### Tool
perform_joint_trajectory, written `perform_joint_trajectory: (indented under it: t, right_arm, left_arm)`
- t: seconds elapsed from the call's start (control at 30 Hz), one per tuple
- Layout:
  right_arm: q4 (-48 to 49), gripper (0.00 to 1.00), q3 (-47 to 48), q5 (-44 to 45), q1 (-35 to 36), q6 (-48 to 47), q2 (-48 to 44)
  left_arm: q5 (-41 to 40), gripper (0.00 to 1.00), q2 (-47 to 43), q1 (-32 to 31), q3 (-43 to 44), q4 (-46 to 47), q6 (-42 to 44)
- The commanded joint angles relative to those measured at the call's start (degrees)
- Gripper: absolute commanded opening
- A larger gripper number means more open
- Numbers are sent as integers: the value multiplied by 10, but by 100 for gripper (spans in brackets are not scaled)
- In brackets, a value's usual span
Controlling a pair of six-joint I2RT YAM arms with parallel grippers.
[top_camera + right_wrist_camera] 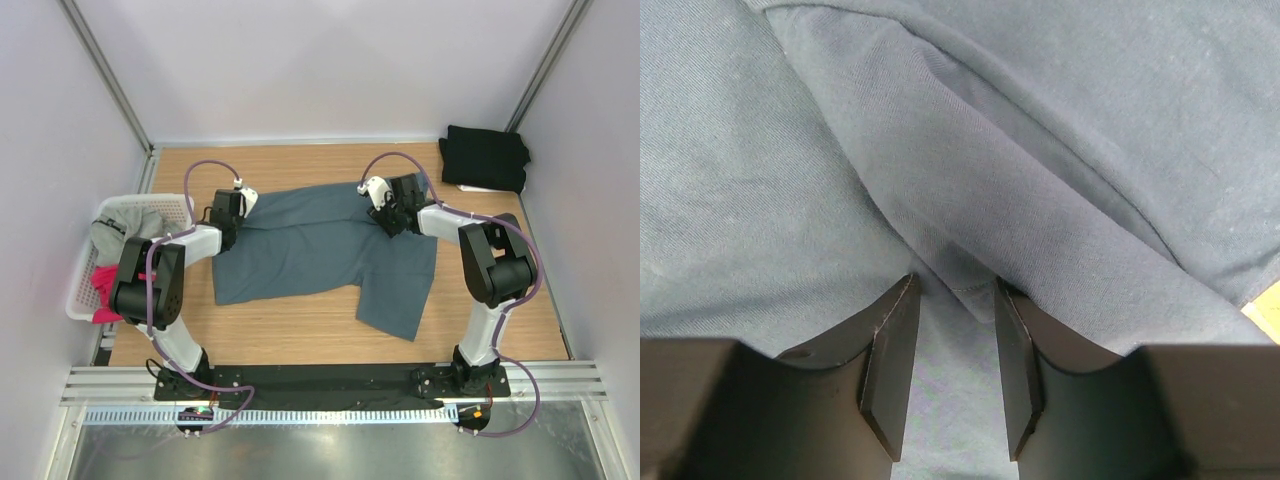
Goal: Fold and stack the t-shirts
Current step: Fold the tshirt
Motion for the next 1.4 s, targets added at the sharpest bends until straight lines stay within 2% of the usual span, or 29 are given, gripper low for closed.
perform_joint_trajectory:
  t: [0.0, 0.57, 1.0, 1.37]
  right_arm:
    - [9, 43, 4, -9, 3, 1, -34]
    - [31, 43, 22, -35, 2, 17, -45]
    - [27, 42, 56, -16, -1, 19, 6]
    - [14, 42, 40, -23, -2, 21, -18]
  left_arm:
    - [-3, 0, -1, 1, 1, 16, -14]
    - [-7, 0, -5, 1, 0, 15, -14]
    - [-9, 0, -4, 1, -4, 16, -16]
    - [-11, 0, -1, 1, 0, 17, -17]
